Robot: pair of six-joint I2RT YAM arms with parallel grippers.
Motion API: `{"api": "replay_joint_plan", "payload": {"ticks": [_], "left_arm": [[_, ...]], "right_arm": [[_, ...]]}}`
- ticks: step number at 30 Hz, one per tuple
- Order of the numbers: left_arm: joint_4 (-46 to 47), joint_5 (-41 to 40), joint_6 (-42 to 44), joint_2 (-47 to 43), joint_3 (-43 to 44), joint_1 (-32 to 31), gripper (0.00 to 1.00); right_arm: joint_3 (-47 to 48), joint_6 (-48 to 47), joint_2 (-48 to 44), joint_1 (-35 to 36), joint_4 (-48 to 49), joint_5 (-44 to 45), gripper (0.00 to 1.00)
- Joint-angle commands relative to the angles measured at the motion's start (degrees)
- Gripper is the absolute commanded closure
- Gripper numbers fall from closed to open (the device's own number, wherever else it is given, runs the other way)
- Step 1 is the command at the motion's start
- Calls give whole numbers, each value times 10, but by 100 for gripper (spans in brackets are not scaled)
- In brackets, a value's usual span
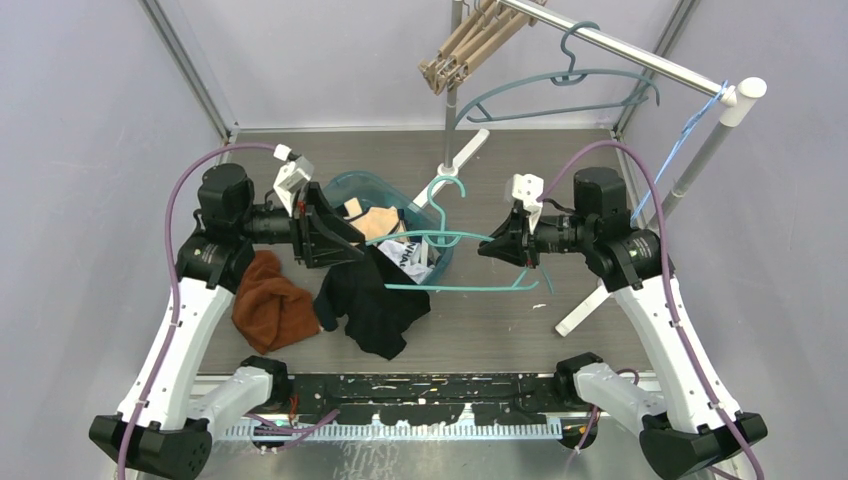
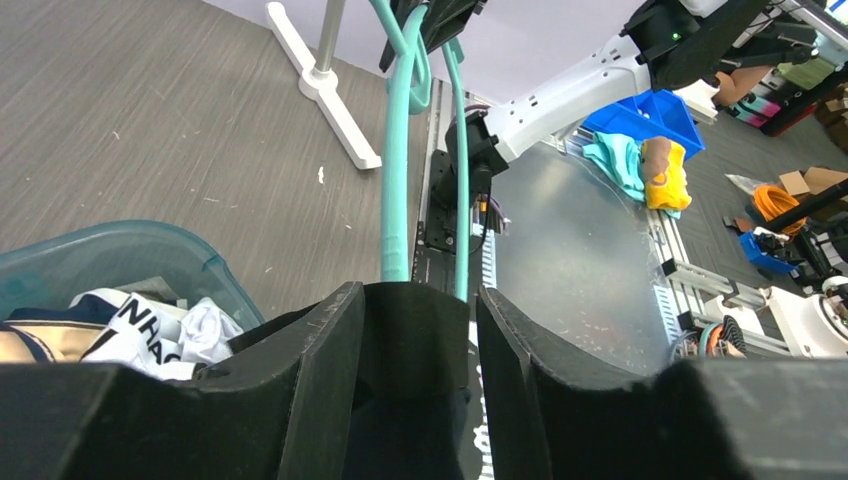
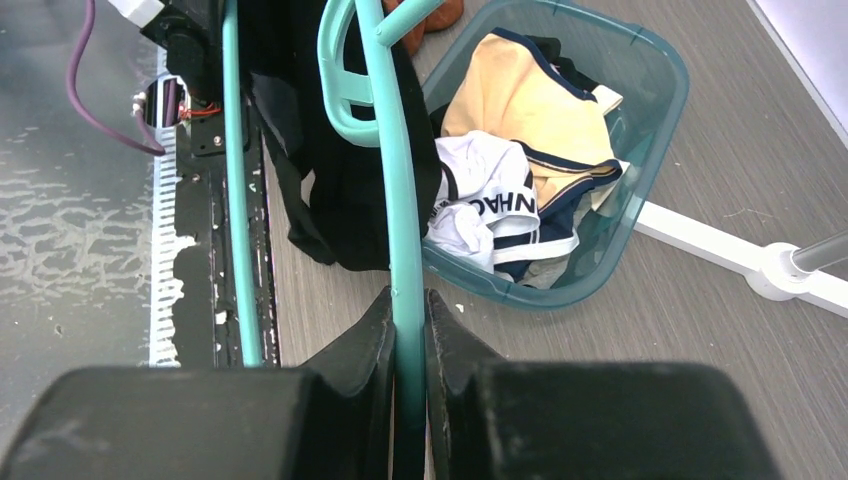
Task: Remove the underwear clipped to the hanger
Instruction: Remove the underwear from the hanger.
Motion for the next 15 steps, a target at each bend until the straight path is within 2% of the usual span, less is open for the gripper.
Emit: {"api": "replay_joint_plan", "payload": {"ticks": [1,7,10,15], "left_arm": [[33,3,13,4,31,-5,51],[7,-33,48,-1,34,-4,39],[-60,-56,104,-7,59,-4,25],[-212,-133,244,-22,111,0,1]], "right_arm": [[-4,27,-26,-18,51,-32,99],[-25,39,-40,-42,61,-27,99],[-30,39,-45,-52,62,-19,99],[-30,43,-59,-64,61,0,99]]}}
